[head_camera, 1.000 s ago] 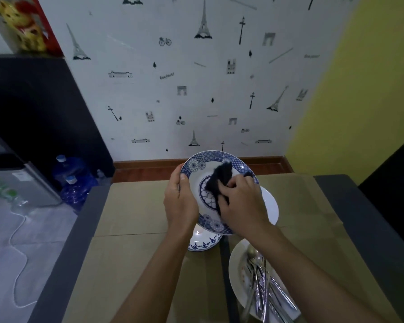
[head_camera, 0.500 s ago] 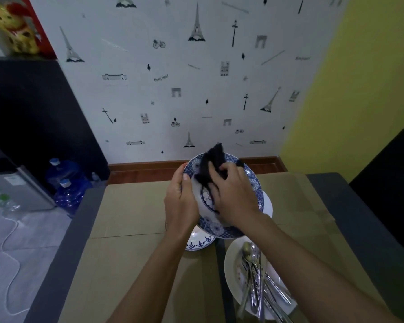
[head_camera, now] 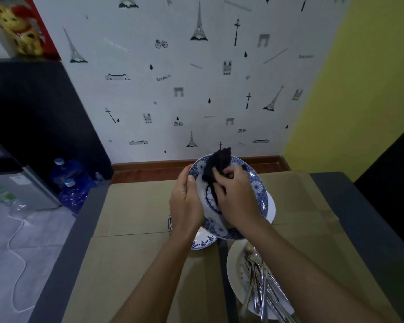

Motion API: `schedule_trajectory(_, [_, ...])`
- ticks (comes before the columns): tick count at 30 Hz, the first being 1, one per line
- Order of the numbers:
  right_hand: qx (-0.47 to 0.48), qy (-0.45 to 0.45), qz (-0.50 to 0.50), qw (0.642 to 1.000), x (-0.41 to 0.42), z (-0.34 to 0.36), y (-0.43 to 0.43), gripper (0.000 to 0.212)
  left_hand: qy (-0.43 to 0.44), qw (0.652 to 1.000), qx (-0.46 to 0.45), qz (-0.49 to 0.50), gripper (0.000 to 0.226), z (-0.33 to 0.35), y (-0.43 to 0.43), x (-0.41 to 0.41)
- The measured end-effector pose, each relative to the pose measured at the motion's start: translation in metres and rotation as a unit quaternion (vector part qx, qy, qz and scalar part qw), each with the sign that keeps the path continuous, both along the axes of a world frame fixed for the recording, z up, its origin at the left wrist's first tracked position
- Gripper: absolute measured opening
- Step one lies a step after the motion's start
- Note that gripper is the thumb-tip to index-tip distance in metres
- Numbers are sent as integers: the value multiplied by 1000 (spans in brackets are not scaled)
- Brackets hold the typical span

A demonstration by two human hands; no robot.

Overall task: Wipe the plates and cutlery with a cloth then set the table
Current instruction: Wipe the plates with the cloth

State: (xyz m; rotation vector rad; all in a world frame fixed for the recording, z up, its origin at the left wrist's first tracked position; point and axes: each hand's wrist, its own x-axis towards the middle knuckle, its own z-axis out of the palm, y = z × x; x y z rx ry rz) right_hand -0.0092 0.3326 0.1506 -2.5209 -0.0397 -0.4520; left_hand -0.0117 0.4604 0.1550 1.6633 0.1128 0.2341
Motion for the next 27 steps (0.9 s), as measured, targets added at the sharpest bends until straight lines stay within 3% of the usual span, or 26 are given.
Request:
schedule_trajectory(2, [-10,25,27,999,0,2,4,42,9,1000,-13,8,41,3,1,5])
schedule_trajectory(5, [-10,56,145,988,-17,3,16,50,31,999,-28,12,36,3,8,13])
schedule_trajectory(10, [-3,127,241,962,-31,11,3,42,40,998,-37,19,32,-3,22,14])
schedule_trajectory(12, [8,125,201,972,-27,6,-4,39,35,999,-30,24,29,-1,23,15])
schedule_trajectory(15, [1,105,50,993,-20,-1,-11,37,30,999,-24,33,32,3,24,15])
schedule_trajectory(20, [-15,124,166,978,-31,-2,-2,39,31,999,2,30,38,0,27,14])
schedule_trajectory(24, [-24,59,67,996,-25,-6,-3,51,37,999,6,22,35,1,28,14])
schedule_trajectory(27, [-117,44,116,985,-28,-5,5,53,21,999,43,4,34,7,23,11])
